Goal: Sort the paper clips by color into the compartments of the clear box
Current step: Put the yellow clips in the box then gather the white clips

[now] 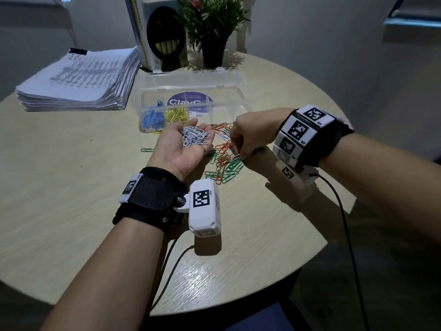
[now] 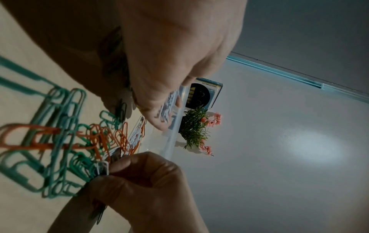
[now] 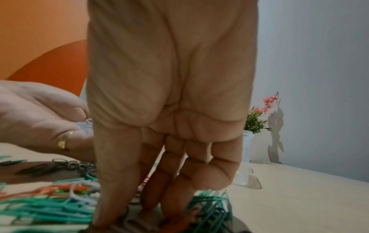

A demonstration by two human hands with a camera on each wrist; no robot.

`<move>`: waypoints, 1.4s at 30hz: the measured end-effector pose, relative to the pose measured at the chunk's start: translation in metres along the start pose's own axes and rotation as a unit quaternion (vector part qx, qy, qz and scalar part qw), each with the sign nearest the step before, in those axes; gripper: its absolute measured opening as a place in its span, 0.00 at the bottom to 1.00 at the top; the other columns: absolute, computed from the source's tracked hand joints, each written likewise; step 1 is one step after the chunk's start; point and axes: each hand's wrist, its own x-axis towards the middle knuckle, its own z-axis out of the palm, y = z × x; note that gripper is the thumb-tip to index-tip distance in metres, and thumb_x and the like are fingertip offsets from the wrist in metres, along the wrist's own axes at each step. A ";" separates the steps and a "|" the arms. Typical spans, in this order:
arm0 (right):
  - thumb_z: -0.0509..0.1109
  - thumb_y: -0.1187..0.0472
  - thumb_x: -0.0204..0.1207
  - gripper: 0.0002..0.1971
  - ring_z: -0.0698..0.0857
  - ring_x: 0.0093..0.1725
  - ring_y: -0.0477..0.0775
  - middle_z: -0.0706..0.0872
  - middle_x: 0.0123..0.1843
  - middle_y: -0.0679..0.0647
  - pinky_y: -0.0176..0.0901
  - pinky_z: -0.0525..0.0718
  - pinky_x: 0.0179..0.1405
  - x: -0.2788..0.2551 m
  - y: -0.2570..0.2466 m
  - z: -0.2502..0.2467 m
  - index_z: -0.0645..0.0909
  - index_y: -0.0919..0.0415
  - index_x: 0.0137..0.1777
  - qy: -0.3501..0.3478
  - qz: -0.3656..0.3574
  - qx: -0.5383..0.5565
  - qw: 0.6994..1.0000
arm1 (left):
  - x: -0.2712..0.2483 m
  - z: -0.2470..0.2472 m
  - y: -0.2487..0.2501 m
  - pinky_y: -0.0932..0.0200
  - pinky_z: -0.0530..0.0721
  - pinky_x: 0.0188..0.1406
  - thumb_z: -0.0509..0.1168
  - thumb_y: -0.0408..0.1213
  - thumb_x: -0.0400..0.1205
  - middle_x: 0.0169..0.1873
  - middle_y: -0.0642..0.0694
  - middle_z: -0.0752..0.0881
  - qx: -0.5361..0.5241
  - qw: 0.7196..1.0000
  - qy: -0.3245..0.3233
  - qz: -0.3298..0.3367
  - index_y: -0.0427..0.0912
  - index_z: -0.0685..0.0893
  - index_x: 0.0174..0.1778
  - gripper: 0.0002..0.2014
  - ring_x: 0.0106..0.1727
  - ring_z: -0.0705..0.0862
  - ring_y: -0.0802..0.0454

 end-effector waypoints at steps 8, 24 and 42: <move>0.76 0.61 0.72 0.02 0.80 0.33 0.42 0.85 0.35 0.45 0.35 0.77 0.35 0.000 0.003 -0.005 0.86 0.53 0.40 0.004 0.008 0.023 1.000 | 0.001 -0.006 0.000 0.47 0.80 0.53 0.48 0.40 0.89 0.42 0.35 0.79 0.008 1.000 -0.004 -0.009 0.32 0.78 0.44 0.19 0.46 0.79 0.43; 0.70 0.63 0.74 0.04 0.79 0.38 0.51 0.85 0.38 0.51 0.40 0.75 0.33 0.001 -0.005 -0.003 0.86 0.59 0.44 0.087 -0.013 0.008 0.996 | -0.003 -0.005 0.003 0.46 0.78 0.58 0.48 0.40 0.89 0.46 0.33 0.79 0.009 1.000 -0.014 -0.004 0.31 0.79 0.45 0.20 0.47 0.80 0.41; 0.76 0.59 0.70 0.07 0.77 0.32 0.45 0.81 0.31 0.46 0.40 0.75 0.34 0.001 -0.004 -0.009 0.81 0.53 0.34 0.030 0.027 0.026 0.999 | -0.002 -0.004 0.004 0.46 0.77 0.59 0.48 0.40 0.89 0.46 0.34 0.79 0.015 1.000 -0.005 -0.003 0.32 0.79 0.45 0.19 0.47 0.80 0.41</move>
